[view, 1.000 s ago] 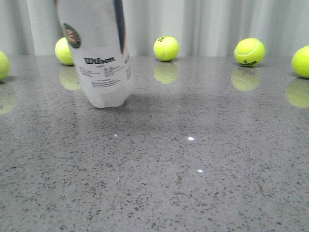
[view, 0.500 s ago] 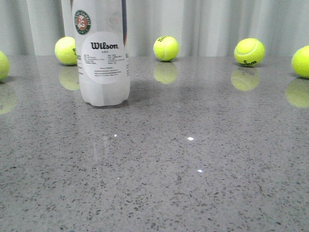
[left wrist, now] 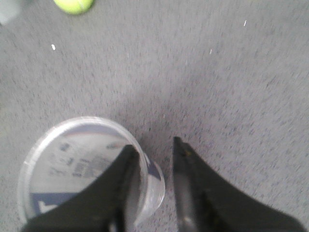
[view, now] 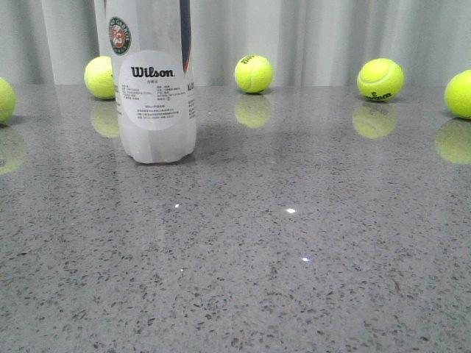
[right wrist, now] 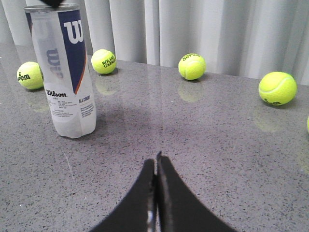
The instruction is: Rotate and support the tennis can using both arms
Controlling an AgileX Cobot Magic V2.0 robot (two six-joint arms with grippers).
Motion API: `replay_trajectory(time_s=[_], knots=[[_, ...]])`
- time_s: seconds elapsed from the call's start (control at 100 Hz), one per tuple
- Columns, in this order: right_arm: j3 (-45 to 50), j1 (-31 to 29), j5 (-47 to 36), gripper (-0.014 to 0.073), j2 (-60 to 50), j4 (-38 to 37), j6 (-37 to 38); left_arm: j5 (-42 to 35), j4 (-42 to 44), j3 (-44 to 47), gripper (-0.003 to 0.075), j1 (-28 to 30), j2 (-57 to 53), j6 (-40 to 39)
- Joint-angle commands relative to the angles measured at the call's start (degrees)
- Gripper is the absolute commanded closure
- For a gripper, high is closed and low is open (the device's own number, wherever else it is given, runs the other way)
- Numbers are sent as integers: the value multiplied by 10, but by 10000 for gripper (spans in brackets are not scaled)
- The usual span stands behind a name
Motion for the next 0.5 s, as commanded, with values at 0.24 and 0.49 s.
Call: replay_trajectory(time_s=[0.24, 0.49], knots=[[-15, -1, -41, 654, 4, 5, -1, -219, -28, 188, 738, -14, -165, -19], [-15, -1, -41, 654, 4, 5, -1, -391, -74, 416, 739, -14, -294, -19]])
